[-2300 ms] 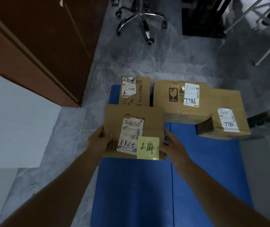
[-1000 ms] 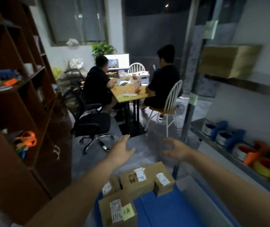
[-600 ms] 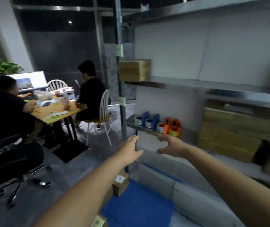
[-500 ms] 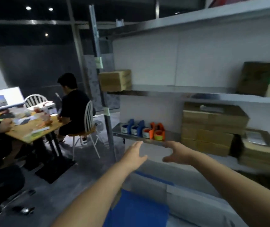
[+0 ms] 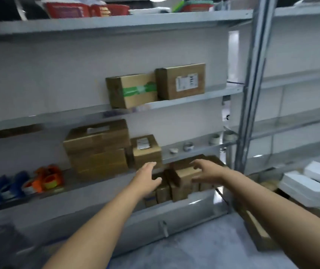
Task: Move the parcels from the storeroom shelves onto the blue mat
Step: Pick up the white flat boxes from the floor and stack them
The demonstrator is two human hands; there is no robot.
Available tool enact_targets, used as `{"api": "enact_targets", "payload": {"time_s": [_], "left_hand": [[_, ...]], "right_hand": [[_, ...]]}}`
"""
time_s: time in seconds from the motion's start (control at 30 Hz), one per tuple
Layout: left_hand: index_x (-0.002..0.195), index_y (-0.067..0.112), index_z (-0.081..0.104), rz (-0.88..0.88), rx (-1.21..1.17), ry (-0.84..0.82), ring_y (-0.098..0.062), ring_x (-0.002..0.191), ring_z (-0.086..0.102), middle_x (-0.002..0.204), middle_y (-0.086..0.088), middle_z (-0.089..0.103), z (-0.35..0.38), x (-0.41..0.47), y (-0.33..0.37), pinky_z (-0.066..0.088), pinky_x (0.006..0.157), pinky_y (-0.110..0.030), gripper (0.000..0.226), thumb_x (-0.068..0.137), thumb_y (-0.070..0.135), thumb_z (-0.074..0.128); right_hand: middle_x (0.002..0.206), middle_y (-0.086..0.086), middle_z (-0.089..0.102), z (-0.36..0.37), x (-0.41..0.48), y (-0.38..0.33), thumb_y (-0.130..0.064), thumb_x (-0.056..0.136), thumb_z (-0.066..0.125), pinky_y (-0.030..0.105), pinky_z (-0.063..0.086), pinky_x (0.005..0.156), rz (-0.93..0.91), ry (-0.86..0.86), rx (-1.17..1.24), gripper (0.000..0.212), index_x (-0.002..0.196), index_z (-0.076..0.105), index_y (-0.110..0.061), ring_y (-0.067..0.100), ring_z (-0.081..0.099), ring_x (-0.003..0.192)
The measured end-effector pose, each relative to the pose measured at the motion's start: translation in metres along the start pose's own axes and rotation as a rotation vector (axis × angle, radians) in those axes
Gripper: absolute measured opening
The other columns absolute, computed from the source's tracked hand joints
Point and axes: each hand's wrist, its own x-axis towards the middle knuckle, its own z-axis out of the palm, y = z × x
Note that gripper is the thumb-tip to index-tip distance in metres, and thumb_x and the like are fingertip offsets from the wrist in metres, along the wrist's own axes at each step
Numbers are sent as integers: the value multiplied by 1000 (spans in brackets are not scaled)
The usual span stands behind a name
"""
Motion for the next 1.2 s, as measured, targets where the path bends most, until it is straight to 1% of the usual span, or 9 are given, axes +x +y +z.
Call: {"api": "enact_targets", "payload": {"time_s": [0.17,0.33,0.43,0.6,0.7,0.83,0.93,1.07,1.2], "left_hand": [[148,18,35,147,23,-149,-17,140,33,154,0,34,99,75,107,29,115,-34,66,90,32,63],[144,18,40,221,-28,-243,-19,130,44,147,-3,42,183,121,177,33,100,-24,64,87,29,66],[145,15,40,272,-1,-314,-21,132,44,149,-4,41,230,147,212,32,107,-26,65,87,29,66],[146,18,37,351,-43,-427,-21,135,41,150,-2,39,298,198,260,37,111,-37,66,88,31,65],[147,19,35,388,-50,-455,-19,135,40,149,-1,40,330,243,286,37,109,-33,67,88,33,64],[141,24,40,388,-126,-473,-16,127,47,142,2,46,366,313,323,37,95,-24,59,87,32,62],[145,21,37,387,-132,-511,-17,134,42,149,1,40,393,360,350,36,105,-28,62,89,29,61],[149,21,31,384,-104,-558,-18,139,37,154,0,35,433,420,383,35,113,-38,67,90,31,61],[146,20,37,372,-103,-576,-19,136,40,151,-1,39,476,460,423,35,110,-34,61,91,30,60]], "right_hand": [[136,6,52,-70,-62,153,-35,77,72,31,43,100,232,119,-22,68,137,46,-17,21,51,122],[133,11,56,-124,-120,277,-30,81,71,30,41,97,505,260,15,61,134,50,-10,25,53,120],[129,12,58,-137,-134,325,-28,78,74,30,43,95,611,342,79,63,133,50,-8,25,55,115],[124,8,58,-142,-124,386,-30,75,76,30,49,88,682,348,145,66,133,50,-10,19,58,100],[128,8,56,-154,-100,423,-20,77,74,25,48,86,709,342,175,61,133,50,-11,15,58,98],[125,4,60,-185,-65,471,-25,79,74,22,41,87,730,394,168,53,128,55,-15,14,55,106],[126,6,56,-207,-46,506,-28,81,73,23,41,89,785,389,192,57,132,52,-12,20,54,114],[122,8,60,-227,-29,561,-19,83,71,13,43,75,852,407,219,48,127,54,-11,15,56,97],[130,7,56,-248,-24,623,-25,82,72,26,42,97,895,402,235,56,132,52,-10,19,54,116]]}}
